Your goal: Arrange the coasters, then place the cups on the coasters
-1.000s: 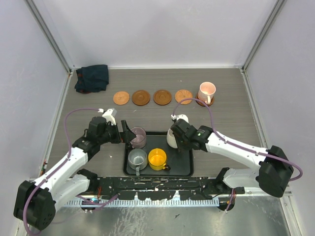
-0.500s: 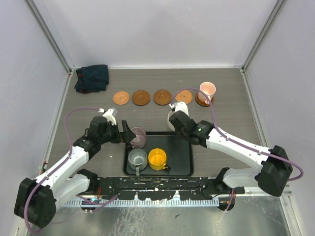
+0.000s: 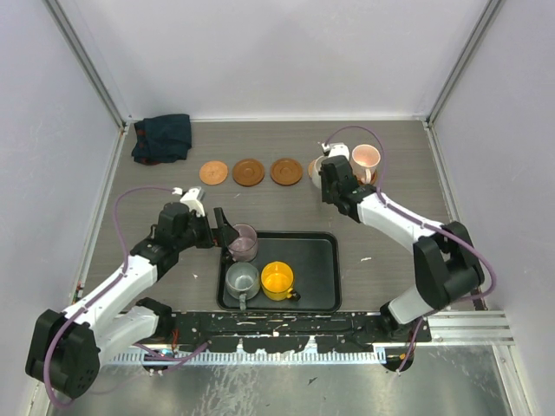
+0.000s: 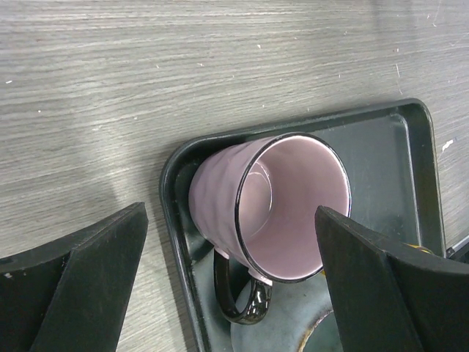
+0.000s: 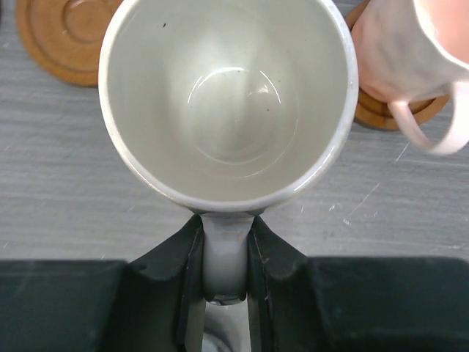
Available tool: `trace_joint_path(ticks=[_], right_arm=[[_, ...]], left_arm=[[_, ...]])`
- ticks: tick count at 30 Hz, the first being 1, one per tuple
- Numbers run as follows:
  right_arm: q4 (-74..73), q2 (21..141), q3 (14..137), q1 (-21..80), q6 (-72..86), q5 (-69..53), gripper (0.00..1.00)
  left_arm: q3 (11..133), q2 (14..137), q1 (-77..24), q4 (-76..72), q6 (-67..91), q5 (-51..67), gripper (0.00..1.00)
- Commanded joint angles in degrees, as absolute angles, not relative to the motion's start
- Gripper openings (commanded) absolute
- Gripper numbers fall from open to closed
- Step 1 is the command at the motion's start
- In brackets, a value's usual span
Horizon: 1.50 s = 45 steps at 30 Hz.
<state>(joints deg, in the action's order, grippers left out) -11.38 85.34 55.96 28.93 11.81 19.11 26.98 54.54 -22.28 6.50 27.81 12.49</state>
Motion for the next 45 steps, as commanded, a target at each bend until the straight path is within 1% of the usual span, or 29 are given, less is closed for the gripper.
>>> trace_joint_path(ticks=[1, 9, 15, 23, 45], right_arm=[[4.5, 88.0, 61.4, 26.1, 9.1, 16.1, 0.01], [8.6, 95.4, 65.4, 22.5, 8.4, 13.8, 0.01], [9.5, 100.0, 68.3, 21.5, 8.2, 13.6, 0.01], [9.6, 105.6, 72.3, 21.3, 7.6, 13.7, 0.01], [8.6, 105.0, 70.6, 20.8, 8.1, 15.5, 0.01]], left_arm=[[29.6, 54.9, -22.5, 2.3, 28.0, 11.4, 0.98], [28.9, 54.2, -22.5, 1.8, 28.6, 9.6, 0.98], [28.4, 53.1, -22.4, 2.5, 28.7, 6.4, 0.98], [28.8, 53.6, -22.5, 3.4, 27.8, 5.6, 0.98], [28.5, 53.9, -22.4, 3.5, 27.6, 6.1, 0.98]])
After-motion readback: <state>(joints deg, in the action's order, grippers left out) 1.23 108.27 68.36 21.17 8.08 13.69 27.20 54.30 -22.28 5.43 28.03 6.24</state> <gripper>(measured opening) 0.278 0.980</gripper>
